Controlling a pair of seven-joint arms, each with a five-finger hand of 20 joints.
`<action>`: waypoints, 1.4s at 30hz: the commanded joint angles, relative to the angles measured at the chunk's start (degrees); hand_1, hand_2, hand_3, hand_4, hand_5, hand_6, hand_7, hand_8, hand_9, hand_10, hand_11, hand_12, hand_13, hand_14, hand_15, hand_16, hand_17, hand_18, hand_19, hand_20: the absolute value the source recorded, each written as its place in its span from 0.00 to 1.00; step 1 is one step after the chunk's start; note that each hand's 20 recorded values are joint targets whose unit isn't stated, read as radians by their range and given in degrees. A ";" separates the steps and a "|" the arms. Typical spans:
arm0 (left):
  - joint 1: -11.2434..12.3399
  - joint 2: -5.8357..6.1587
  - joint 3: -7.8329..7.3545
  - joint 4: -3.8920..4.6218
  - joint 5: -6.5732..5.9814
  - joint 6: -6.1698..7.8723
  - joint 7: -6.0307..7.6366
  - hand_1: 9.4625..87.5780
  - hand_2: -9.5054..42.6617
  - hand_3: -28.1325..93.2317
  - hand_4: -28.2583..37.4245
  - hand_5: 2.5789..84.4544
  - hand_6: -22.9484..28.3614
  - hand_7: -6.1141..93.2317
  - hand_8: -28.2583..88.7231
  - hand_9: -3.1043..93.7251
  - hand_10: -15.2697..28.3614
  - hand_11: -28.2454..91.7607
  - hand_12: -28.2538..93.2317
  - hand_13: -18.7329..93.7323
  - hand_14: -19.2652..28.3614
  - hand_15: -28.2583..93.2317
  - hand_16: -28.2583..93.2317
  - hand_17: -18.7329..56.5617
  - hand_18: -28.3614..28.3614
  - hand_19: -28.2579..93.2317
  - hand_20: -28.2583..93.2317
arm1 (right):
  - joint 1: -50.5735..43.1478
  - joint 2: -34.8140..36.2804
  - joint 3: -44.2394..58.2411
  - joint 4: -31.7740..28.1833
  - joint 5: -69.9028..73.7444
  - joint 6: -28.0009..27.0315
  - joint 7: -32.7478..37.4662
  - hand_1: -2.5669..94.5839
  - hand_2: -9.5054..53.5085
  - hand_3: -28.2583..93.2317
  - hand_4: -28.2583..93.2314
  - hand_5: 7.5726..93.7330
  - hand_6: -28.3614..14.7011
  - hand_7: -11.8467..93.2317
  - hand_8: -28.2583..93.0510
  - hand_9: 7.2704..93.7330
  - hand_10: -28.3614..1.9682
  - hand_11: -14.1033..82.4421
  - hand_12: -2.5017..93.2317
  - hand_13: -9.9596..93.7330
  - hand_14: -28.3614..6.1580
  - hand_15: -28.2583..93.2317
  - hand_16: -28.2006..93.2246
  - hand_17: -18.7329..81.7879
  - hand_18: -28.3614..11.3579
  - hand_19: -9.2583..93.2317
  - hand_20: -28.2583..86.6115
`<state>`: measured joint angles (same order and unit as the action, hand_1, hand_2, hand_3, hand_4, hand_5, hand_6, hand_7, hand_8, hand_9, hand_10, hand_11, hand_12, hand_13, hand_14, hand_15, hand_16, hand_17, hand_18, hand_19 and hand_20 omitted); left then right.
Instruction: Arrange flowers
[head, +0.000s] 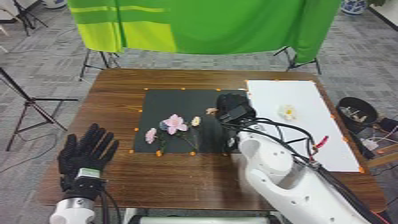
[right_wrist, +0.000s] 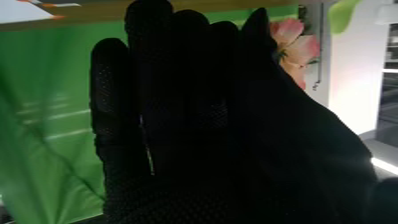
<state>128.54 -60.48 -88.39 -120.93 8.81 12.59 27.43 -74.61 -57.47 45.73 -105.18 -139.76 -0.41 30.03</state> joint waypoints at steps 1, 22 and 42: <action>0.90 -0.14 -0.28 -0.44 -0.51 0.84 -0.03 0.19 0.49 0.81 0.00 0.52 0.64 0.22 0.17 0.42 0.70 0.46 0.35 0.41 0.77 0.61 0.19 0.17 0.80 0.57 0.38 | -1.02 3.44 0.81 0.68 -2.53 -0.93 5.15 0.59 0.21 0.81 0.00 0.74 0.63 0.26 0.22 0.84 0.51 0.32 0.22 0.81 0.55 0.48 0.44 0.49 0.22 0.76 0.49; 0.82 0.02 -0.39 -0.92 -3.61 3.23 1.70 0.21 0.51 0.81 0.00 0.54 0.65 0.23 0.17 0.43 0.71 0.48 0.35 0.41 0.77 0.63 0.19 0.17 0.80 0.58 0.38 | -4.19 3.91 2.80 -0.70 -2.43 -4.01 6.21 0.61 0.00 0.88 0.00 0.61 0.61 0.27 0.13 0.75 0.53 0.27 0.24 0.74 0.58 0.41 0.50 0.45 0.28 0.61 0.42; 1.02 -0.25 -0.32 -0.81 -3.39 3.62 1.23 0.21 0.50 0.81 0.00 0.54 0.65 0.23 0.17 0.43 0.71 0.49 0.35 0.41 0.77 0.64 0.18 0.17 0.80 0.58 0.38 | -8.30 5.71 6.29 -8.58 1.47 -4.43 4.04 0.54 0.05 0.90 0.00 0.67 0.63 0.26 0.14 0.72 0.52 0.26 0.16 0.71 0.48 0.44 0.38 0.43 0.25 0.58 0.43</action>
<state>129.03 -60.48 -88.78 -121.53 5.63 15.73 29.00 -82.44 -51.22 52.90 -114.24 -137.83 -5.19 34.18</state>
